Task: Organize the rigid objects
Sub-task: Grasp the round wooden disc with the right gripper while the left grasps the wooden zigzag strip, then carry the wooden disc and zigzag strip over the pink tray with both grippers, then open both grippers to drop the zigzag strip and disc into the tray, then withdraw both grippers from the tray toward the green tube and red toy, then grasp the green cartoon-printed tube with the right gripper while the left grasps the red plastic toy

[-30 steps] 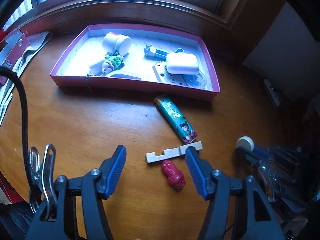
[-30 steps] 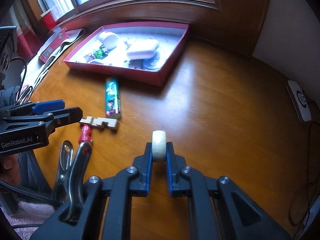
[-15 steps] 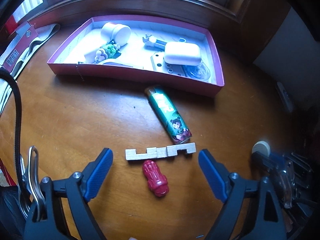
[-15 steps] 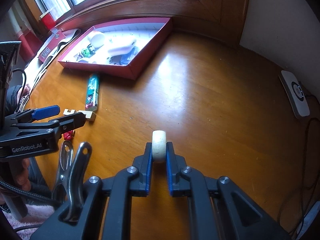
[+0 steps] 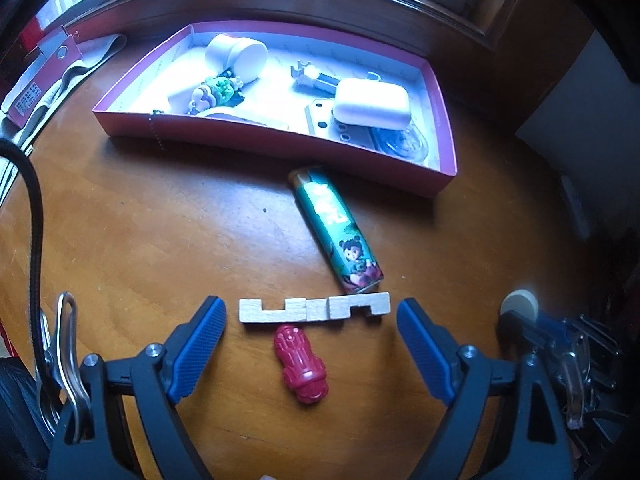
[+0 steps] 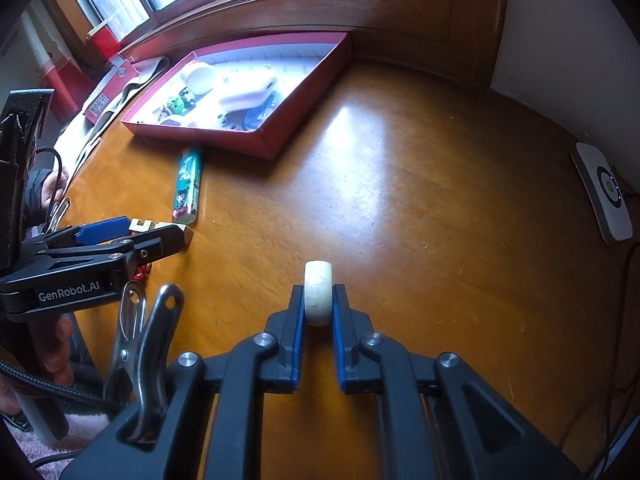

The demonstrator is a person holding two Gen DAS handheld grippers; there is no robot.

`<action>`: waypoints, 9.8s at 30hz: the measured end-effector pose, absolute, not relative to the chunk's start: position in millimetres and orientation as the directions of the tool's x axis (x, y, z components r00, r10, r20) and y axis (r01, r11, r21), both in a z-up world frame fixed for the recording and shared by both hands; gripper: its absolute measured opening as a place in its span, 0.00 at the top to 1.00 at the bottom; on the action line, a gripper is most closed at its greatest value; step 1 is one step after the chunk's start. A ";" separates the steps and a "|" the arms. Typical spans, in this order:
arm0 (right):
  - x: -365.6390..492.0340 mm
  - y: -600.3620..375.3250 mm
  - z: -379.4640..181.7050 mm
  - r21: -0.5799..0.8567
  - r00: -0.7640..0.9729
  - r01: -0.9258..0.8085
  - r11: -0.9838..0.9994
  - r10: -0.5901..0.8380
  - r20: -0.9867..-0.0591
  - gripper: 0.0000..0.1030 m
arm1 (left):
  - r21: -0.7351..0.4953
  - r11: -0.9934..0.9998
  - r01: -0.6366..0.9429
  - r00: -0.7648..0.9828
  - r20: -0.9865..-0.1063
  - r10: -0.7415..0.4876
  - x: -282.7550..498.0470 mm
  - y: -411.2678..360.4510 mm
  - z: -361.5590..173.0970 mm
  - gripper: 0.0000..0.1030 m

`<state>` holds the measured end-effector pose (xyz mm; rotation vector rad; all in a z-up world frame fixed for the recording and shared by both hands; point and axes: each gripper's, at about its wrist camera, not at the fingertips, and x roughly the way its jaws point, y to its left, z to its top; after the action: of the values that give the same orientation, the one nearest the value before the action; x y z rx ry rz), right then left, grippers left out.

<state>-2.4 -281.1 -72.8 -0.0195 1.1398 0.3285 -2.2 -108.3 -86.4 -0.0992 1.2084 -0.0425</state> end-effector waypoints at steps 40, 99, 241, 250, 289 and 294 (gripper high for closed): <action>-0.7 -267.0 -72.7 0.153 0.377 -0.256 0.955 0.244 -0.894 0.87 | -0.050 0.998 0.045 0.413 -0.908 -0.064 -14.5 -101.7 -73.7 0.22; 16.2 -176.6 -27.8 0.155 0.459 -0.251 0.956 0.258 -0.850 0.87 | -0.063 0.987 0.147 0.493 -0.861 -0.128 11.3 -34.4 -46.5 0.22; 64.1 -165.9 -14.7 0.136 0.501 -0.243 0.961 0.244 -0.831 0.71 | -0.047 0.997 0.055 0.472 -0.879 -0.068 56.9 -0.2 -58.0 0.15; 42.7 -164.7 -17.5 0.131 0.493 -0.249 0.960 0.242 -0.836 0.71 | -0.050 0.998 0.038 0.468 -0.882 -0.062 34.8 4.4 -58.5 0.15; 33.3 -150.7 -70.8 0.075 0.406 -0.296 0.952 0.197 -0.892 0.71 | -0.046 0.999 0.003 0.409 -0.911 -0.043 -15.3 7.2 -78.7 0.15; 37.7 -141.1 -73.3 0.034 0.426 -0.323 0.946 0.178 -0.887 0.71 | -0.042 0.999 -0.001 0.401 -0.915 -0.038 -15.6 8.4 -81.6 0.15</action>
<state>37.7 -141.1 -73.3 -0.1493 1.0874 0.3146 -15.6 8.4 -81.6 -0.0380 1.1580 -0.0234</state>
